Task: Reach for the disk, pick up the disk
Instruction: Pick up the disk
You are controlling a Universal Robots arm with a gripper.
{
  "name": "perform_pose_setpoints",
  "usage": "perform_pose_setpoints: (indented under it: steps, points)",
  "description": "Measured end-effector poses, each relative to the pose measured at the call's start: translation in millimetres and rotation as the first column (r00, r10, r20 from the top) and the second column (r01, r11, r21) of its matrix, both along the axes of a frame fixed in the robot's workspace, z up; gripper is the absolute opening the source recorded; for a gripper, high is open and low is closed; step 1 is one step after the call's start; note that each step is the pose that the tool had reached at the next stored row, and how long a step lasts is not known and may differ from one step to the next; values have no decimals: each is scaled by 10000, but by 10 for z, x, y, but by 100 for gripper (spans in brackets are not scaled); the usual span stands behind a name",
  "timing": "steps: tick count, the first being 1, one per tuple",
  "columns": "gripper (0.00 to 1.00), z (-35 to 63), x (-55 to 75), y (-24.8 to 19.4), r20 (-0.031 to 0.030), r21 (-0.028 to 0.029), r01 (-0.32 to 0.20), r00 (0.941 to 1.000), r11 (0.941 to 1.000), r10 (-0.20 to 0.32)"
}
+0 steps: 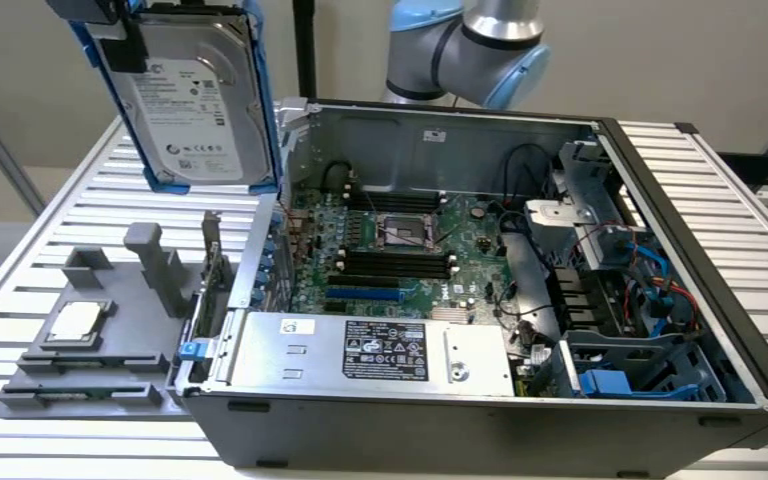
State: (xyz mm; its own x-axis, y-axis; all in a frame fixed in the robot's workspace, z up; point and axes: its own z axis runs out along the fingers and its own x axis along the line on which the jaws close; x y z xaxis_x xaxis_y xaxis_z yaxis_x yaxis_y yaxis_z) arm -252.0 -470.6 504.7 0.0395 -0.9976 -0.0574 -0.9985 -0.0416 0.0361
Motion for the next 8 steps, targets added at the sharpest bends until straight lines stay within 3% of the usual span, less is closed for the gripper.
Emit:
perform_pose_setpoints:
  steps: [8]
  points:
    - [33,0,213,-221,1,1,-1,10000,10000,1]
